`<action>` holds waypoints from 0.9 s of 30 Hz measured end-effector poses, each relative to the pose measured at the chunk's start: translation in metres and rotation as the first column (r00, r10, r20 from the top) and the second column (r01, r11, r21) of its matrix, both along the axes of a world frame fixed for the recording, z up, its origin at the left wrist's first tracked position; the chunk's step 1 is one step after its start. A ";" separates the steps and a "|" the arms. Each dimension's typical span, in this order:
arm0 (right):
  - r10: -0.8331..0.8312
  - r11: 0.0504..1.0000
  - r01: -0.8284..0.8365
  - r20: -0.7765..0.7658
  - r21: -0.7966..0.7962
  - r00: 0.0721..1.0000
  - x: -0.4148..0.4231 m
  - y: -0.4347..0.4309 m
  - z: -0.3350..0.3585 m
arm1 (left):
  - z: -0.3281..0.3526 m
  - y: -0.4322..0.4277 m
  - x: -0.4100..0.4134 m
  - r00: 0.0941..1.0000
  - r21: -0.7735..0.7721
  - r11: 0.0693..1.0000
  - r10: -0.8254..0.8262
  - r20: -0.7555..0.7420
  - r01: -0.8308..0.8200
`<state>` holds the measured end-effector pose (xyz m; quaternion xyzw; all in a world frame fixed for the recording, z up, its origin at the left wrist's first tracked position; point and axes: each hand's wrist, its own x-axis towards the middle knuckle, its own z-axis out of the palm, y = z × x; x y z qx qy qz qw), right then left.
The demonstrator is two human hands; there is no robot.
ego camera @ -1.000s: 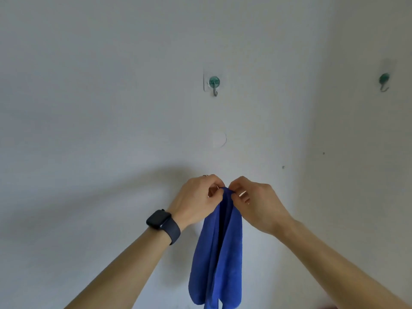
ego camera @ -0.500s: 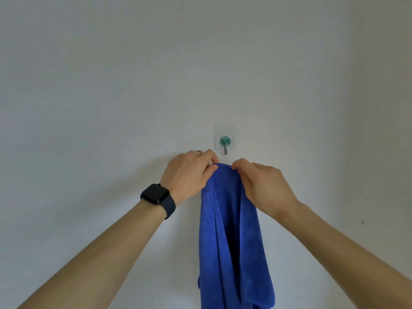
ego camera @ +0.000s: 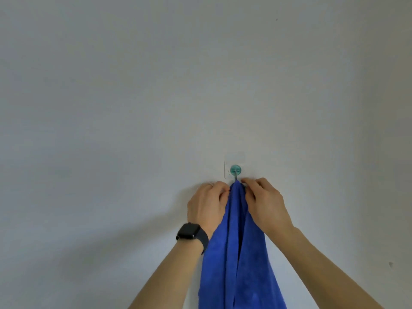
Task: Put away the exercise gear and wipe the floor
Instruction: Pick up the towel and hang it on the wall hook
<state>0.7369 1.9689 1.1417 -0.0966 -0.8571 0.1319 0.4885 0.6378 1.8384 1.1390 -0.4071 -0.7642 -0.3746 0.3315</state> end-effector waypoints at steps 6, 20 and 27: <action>0.019 0.997 -0.023 -0.050 -0.073 0.999 0.004 -0.020 -0.041 | -0.045 0.000 0.037 0.968 0.185 0.970 -0.188 0.165 0.157; -0.034 0.997 0.054 0.293 -0.062 0.955 0.086 -0.090 -0.263 | -0.220 -0.099 0.063 0.946 -0.361 0.894 -0.170 0.275 0.265; 0.030 0.997 -0.001 0.394 -0.075 0.919 0.140 -0.130 -0.342 | -0.298 -0.184 0.105 0.917 -0.482 0.870 0.101 0.385 0.107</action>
